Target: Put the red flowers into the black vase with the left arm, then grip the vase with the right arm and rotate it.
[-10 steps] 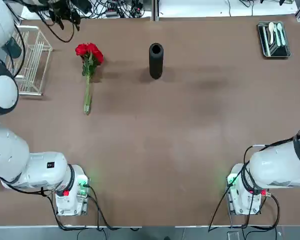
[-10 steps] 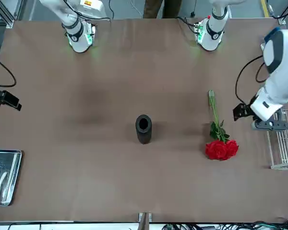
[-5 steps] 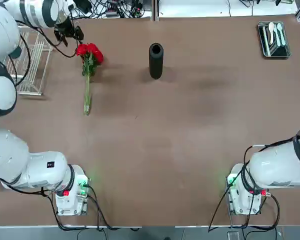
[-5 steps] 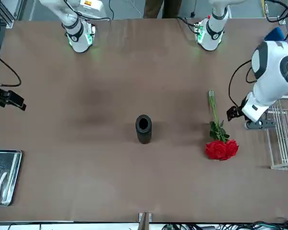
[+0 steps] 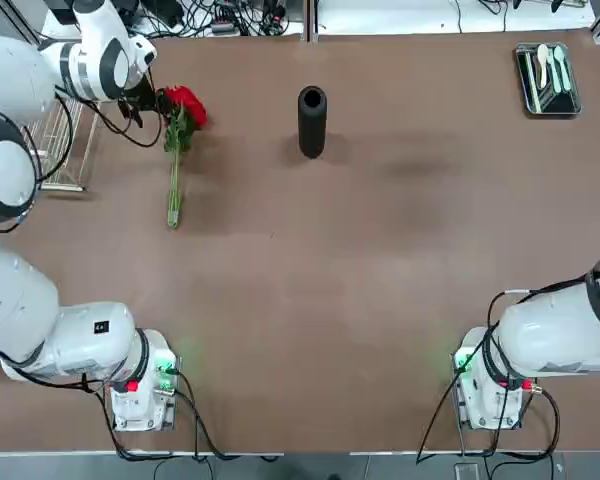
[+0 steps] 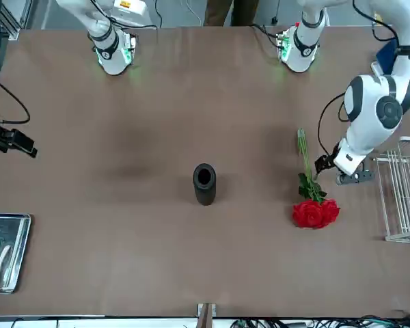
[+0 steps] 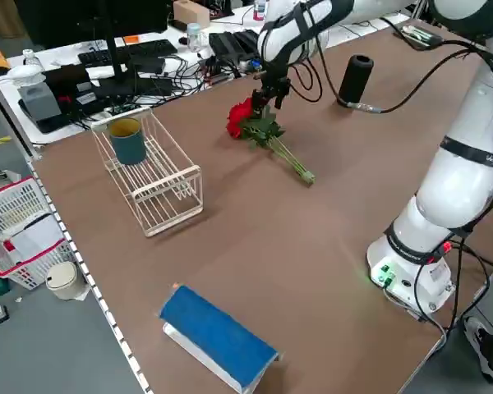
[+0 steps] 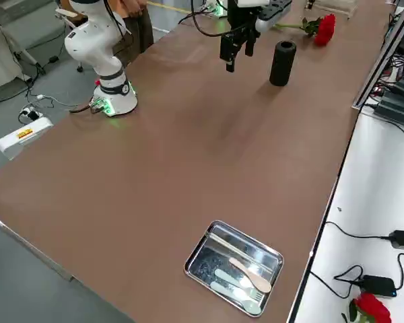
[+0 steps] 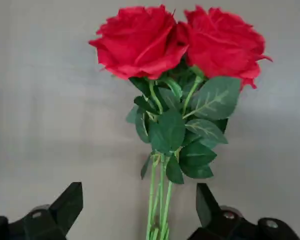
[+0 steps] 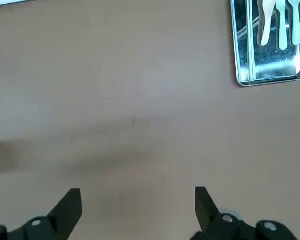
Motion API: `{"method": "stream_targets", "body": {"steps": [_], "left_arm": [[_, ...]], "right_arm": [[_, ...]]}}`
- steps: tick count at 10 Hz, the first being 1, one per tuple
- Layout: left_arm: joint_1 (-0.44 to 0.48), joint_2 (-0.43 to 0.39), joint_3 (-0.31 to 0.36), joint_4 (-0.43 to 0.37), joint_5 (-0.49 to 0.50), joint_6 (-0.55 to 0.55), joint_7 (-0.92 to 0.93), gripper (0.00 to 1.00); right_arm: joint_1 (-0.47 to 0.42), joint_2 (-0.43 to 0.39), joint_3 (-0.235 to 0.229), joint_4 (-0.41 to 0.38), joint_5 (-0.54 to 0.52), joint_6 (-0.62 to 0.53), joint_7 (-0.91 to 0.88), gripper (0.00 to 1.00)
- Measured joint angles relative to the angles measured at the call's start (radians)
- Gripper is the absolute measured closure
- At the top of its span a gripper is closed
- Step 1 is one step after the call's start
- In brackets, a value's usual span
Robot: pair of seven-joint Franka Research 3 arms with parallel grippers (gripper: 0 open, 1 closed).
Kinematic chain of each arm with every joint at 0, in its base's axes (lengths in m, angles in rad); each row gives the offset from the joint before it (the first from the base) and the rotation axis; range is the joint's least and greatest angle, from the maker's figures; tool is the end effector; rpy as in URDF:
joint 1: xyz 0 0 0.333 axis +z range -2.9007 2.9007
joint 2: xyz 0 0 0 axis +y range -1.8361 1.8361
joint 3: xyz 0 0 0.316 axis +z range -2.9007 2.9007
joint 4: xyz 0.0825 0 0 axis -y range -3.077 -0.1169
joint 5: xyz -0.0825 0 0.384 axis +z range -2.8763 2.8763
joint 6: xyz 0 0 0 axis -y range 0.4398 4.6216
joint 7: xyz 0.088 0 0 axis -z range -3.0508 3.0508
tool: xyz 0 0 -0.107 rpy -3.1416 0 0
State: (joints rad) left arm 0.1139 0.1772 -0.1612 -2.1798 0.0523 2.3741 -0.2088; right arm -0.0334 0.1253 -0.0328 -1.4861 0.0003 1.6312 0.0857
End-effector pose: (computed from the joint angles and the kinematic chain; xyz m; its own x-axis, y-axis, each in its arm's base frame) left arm 0.5559 -0.0250 0.3118 0.9917 0.1266 0.0211 0.1267 -0.9919 -0.0045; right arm 0.5972 -0.0383 0.5979 0.9883 -0.1510 0.0201 -0.1511 -0.9885 0.0021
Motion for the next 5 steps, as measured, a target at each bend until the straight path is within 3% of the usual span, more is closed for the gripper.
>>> {"method": "stream_targets", "body": {"steps": [5], "left_arm": [[-0.007,0.076,-0.001,-0.081,0.0,0.165,-0.053,0.0]], "right_arm": [[0.0,0.0,-0.001,0.0,-0.001,0.008,0.0,0.0]]}}
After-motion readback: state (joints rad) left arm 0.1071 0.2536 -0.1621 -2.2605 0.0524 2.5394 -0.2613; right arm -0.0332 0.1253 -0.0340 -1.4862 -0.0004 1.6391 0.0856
